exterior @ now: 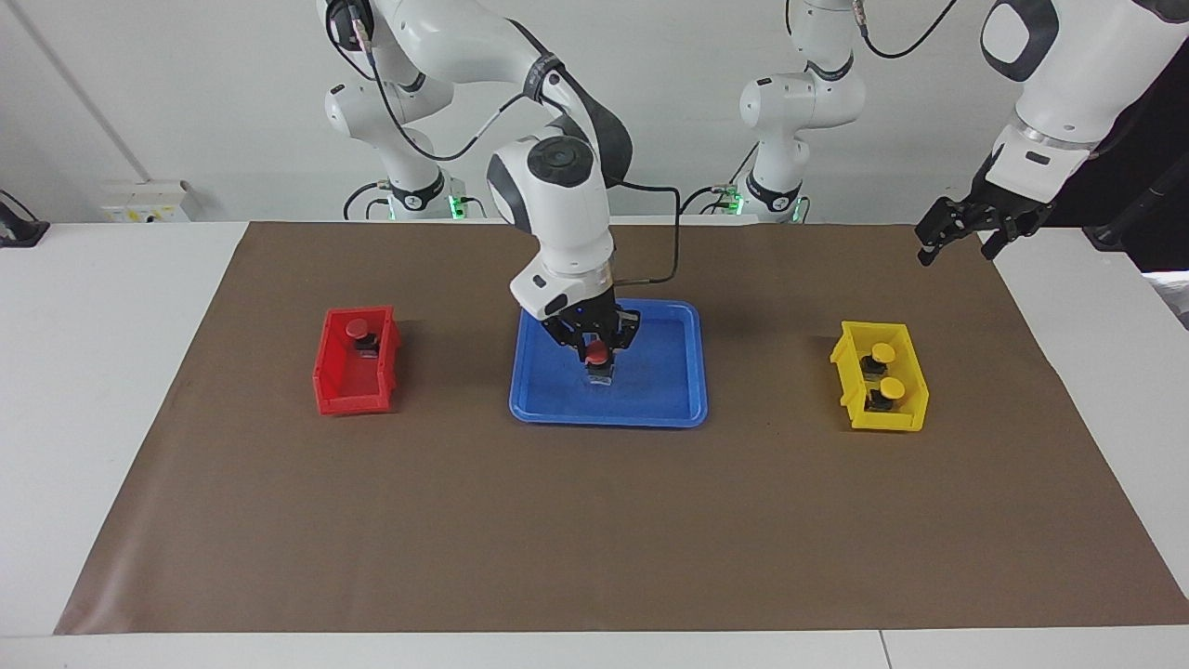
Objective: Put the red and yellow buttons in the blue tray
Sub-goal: 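Lower the red button into the tray and open the right gripper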
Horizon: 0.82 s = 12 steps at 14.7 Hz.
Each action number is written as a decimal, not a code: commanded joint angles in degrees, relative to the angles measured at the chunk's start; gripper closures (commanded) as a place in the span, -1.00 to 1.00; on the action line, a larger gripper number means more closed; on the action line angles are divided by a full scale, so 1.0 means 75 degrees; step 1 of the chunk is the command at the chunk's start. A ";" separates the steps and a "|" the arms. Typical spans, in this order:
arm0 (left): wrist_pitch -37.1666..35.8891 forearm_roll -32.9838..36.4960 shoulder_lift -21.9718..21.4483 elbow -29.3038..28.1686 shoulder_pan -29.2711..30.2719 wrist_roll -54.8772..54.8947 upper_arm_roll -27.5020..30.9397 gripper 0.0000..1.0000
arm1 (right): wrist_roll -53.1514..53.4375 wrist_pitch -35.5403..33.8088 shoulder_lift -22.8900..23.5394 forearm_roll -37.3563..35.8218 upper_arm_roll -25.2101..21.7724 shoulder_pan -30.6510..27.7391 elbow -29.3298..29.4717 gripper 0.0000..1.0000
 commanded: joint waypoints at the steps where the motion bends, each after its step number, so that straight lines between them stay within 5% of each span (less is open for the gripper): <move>1: -0.0170 -0.0115 -0.0041 0.0058 0.0080 0.0065 -0.0033 -1.00 | 0.0129 0.0089 0.0179 -0.0224 -0.0029 0.0127 -0.0045 0.71; 12: -0.0158 -0.0115 -0.0041 0.0058 0.0080 0.0065 -0.0033 -1.00 | 0.0188 0.0638 0.0192 -0.0400 -0.0029 0.0315 -0.0911 0.62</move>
